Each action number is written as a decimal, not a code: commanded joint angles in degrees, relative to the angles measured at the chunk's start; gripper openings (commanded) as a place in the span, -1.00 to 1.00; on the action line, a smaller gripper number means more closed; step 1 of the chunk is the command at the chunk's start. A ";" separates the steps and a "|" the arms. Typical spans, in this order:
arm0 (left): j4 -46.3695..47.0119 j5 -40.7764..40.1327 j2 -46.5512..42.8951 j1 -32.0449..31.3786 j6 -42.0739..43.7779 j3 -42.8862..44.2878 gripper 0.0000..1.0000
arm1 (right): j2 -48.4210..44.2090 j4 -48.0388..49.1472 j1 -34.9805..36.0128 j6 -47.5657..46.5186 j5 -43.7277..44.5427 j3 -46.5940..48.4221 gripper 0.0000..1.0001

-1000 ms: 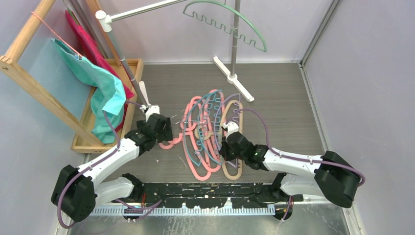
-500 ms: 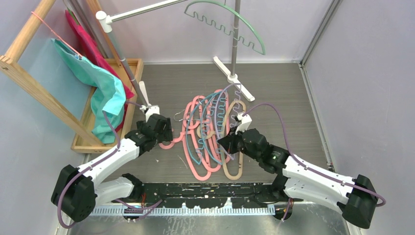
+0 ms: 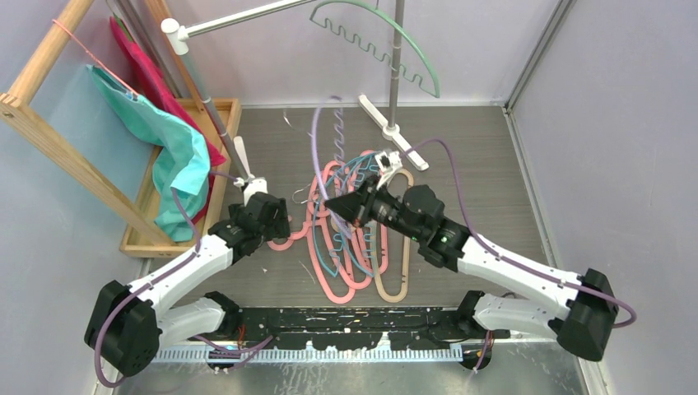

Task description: Organize the hangers

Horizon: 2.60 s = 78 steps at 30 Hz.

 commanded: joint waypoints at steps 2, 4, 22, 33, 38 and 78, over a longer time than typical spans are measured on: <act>1.25 -1.11 -2.36 -0.18 -1.03 0.16 0.96 | 8.18 18.97 -0.25 3.34 -9.50 13.42 -0.98; 0.99 -1.26 -2.66 -0.18 -0.93 0.37 0.96 | 11.73 21.64 -0.53 5.67 -12.30 17.42 -0.98; 1.82 -1.11 -1.83 -0.18 0.17 1.34 0.96 | 32.59 41.25 -12.33 26.59 -21.78 37.09 -0.98; 1.31 -1.21 -3.26 -0.18 0.21 1.23 0.96 | 41.39 43.89 -16.79 33.25 -19.01 42.02 -0.98; 1.48 -1.03 -3.19 -0.18 0.04 0.98 0.96 | 42.01 47.99 -19.22 37.59 -17.64 38.22 -0.98; 2.93 -0.50 2.05 -0.18 0.12 1.53 0.96 | 4.61 -10.49 -23.48 -11.52 10.06 9.61 0.67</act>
